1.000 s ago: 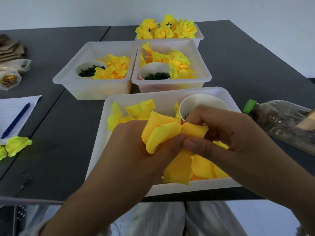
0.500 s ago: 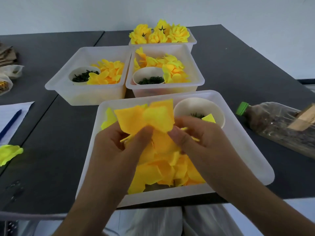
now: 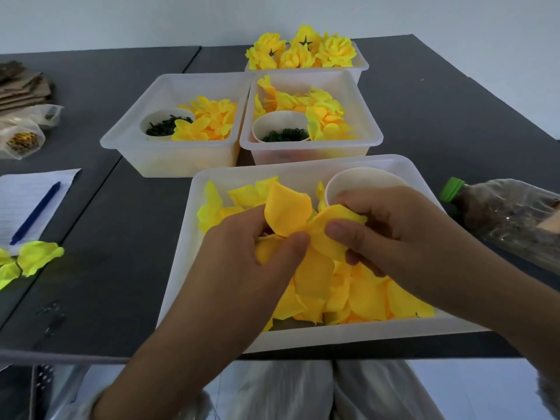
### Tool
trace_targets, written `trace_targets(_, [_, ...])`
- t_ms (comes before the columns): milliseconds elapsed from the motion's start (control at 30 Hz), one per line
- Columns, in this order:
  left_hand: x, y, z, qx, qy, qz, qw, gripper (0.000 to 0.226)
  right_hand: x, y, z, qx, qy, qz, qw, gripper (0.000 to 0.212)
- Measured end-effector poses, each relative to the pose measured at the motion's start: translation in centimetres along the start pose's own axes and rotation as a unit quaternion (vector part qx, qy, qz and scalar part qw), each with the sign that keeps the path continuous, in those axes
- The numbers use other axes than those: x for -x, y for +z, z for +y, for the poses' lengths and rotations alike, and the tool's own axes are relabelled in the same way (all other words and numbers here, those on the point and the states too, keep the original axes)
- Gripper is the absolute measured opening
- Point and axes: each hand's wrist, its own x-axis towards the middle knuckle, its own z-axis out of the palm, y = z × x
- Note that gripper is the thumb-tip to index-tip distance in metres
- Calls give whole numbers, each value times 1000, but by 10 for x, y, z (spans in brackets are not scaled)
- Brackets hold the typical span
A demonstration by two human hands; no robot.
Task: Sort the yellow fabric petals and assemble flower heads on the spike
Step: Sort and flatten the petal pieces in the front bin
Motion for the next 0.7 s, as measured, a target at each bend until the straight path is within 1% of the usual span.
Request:
trace_targets(100, [-2, 1, 1, 47, -13, -29, 998, 16, -1, 2, 3, -53, 9, 10, 999, 35])
trace_targets(200, [-3, 3, 0, 65, -10, -34, 997, 20, 0, 10, 7, -58, 21, 36, 997, 41])
trace_targets(267, [-4, 5, -1, 58, -13, -30, 998, 23, 4, 15, 8, -32, 1, 58, 998, 40])
trace_targets(333, [-6, 7, -3, 45, -12, -35, 998, 21, 11, 20, 5, 15, -40, 76, 996, 34])
trace_targets(400, [-7, 7, -4, 35, -4, -49, 998, 19, 15, 24, 4, 12, -53, 75, 996, 34])
trace_targets(467, [-5, 3, -5, 54, 4, -71, 996, 17, 14, 24, 6, -34, -47, 60, 997, 43])
trace_targets(500, [-3, 1, -3, 76, 8, -88, 993, 15, 12, 22, 7, -78, -37, 48, 995, 46])
trace_targets(533, [-1, -1, -2, 97, 13, -105, 990, 12, 10, 20, 8, -128, -22, 32, 991, 46])
trace_targets(600, [-1, -3, -2, 114, 6, -119, 986, 12, 7, 16, 10, -214, 23, -4, 977, 38])
trace_targets(633, [-1, -3, -3, 113, -9, -115, 987, 14, 6, 16, 12, -232, 45, -22, 971, 37])
trace_targets(700, [-4, -5, -6, 90, -31, -124, 988, 14, 7, 12, 17, -235, 69, -79, 966, 41])
